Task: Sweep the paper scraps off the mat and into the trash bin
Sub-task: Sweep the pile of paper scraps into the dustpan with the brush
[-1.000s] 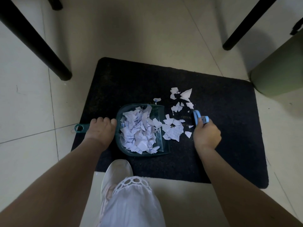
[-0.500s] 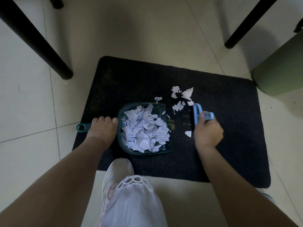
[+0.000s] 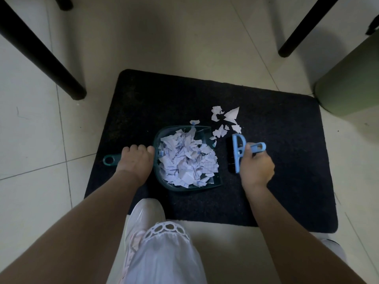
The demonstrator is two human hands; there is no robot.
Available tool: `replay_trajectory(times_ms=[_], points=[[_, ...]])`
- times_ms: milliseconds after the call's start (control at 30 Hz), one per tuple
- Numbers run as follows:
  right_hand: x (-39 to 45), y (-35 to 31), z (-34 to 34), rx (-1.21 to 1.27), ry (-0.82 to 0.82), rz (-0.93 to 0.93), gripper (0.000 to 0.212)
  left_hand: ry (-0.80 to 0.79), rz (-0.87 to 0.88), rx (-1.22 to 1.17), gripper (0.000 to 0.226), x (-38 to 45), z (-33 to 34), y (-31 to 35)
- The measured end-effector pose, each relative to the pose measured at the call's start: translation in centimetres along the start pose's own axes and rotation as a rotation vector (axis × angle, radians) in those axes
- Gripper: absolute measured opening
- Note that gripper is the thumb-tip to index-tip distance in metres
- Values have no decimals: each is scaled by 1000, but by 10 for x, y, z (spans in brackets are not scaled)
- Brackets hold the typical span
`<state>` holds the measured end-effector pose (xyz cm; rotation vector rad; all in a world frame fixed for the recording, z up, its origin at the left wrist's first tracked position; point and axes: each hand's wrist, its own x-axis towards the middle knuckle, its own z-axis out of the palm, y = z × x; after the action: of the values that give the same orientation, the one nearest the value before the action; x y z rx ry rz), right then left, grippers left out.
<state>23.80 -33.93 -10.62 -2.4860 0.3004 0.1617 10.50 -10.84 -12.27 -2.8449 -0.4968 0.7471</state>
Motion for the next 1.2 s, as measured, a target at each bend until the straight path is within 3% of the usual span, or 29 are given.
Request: replay_trajectory(times_ms=[167,367,467,700,833,1000,1200], points=[[19,12,-20,-22,152,63,25,-6,-12,10,32,0,-1,2],[-7,8,-1,-168,-25,25,33,-23,-17,7,31,1,-1,2],[-20,-2,6,-112,-83,-9,32,-29,-18,2,33,0,-2,2],[7,-4,-12,-31,92,36,26,-23,-20,1,33,0,-3,3],[6,3,-6,-71,65,99,31,-27,-20,-4,33,0,-3,3],[-15,-4,10,44,-30,108,28,-21,-20,-10,32,0,-2,3],[2,-4,-4,276,137,230,22,-9,-23,-8,30,1,1,2]])
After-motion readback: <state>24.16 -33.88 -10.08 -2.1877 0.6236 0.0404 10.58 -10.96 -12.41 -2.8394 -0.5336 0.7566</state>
